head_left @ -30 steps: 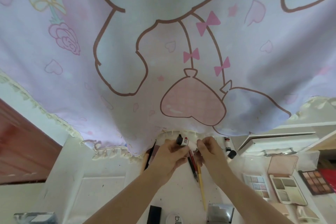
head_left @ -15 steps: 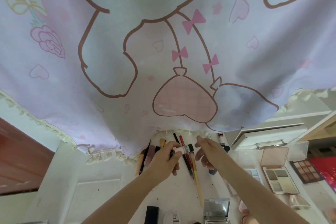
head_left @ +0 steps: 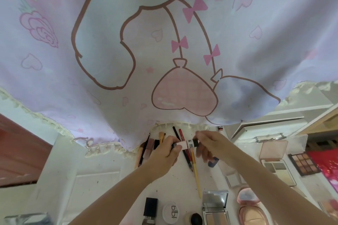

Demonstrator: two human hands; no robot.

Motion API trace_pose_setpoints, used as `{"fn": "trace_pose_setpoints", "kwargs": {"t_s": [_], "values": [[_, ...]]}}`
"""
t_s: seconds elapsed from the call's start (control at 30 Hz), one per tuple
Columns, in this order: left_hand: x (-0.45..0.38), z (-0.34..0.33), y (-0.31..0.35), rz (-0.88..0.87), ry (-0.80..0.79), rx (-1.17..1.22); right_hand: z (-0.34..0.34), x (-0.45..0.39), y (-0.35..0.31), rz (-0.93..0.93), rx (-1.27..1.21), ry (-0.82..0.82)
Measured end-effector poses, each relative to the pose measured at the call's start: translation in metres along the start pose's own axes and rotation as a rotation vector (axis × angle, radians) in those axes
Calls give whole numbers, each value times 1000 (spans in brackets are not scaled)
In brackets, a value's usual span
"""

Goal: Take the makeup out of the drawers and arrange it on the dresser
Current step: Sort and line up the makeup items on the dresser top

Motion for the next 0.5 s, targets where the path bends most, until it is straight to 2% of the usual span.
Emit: {"fn": "trace_pose_setpoints", "kwargs": {"t_s": [0.07,0.17,0.23,0.33,0.4,0.5], "values": [[-1,-1,0,-5,2,3,1,-3,-2,71,158,18],[-2,3,-3,10,77,87,4,-3,-9,199,111,21],[-1,3,-5,12,100,84,5,-6,-8,185,107,-24],[-1,-3,-7,12,91,82,4,-12,-2,81,254,-56],[-2,-6,-9,17,82,117,4,-14,-2,119,343,-32],[-5,-7,-14,35,56,177,7,-12,6,164,225,-8]]}}
Point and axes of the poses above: each hand's wrist, its own x-axis away from the middle knuckle, its own z-axis out of the back of the hand, y = z × x, the point moved 5 cm from there along -x, towards the middle knuckle, and after that the axes turned 1 degree about x, right-handed, at the moved point
